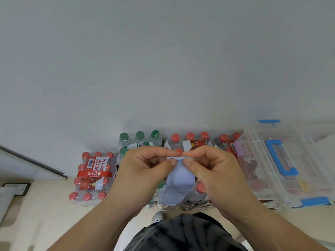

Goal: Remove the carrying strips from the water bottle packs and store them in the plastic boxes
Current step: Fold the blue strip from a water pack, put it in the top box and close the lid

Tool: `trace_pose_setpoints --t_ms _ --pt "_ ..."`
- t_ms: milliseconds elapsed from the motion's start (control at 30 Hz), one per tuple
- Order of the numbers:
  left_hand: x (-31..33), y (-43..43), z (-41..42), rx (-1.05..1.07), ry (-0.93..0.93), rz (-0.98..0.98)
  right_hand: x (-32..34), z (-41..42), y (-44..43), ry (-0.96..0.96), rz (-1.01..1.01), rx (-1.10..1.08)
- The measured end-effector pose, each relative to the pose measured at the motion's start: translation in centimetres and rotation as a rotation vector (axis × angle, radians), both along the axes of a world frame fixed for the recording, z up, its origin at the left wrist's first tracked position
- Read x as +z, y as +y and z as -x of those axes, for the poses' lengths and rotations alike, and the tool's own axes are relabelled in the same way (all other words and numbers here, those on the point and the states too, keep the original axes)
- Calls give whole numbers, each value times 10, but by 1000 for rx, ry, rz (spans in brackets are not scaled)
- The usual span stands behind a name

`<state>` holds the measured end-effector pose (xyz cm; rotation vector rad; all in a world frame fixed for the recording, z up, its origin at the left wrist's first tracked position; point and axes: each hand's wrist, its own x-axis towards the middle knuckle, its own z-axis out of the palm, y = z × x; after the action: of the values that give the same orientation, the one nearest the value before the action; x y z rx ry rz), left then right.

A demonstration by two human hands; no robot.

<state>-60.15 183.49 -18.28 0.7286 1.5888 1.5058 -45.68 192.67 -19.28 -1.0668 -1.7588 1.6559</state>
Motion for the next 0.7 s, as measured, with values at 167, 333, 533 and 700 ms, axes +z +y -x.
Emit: trace_pose_setpoints --t_ms 167,333,533,700 --pt "-6 0 -1 -14 13 18 0 -5 -2 -21 -57 66" --pt "-6 2 1 1 33 14 3 -4 -3 23 -36 74" --pt "-5 5 1 -33 52 10 6 -4 0 28 52 51" --pt "-7 10 3 -53 -18 62 2 -4 1 5 11 34"
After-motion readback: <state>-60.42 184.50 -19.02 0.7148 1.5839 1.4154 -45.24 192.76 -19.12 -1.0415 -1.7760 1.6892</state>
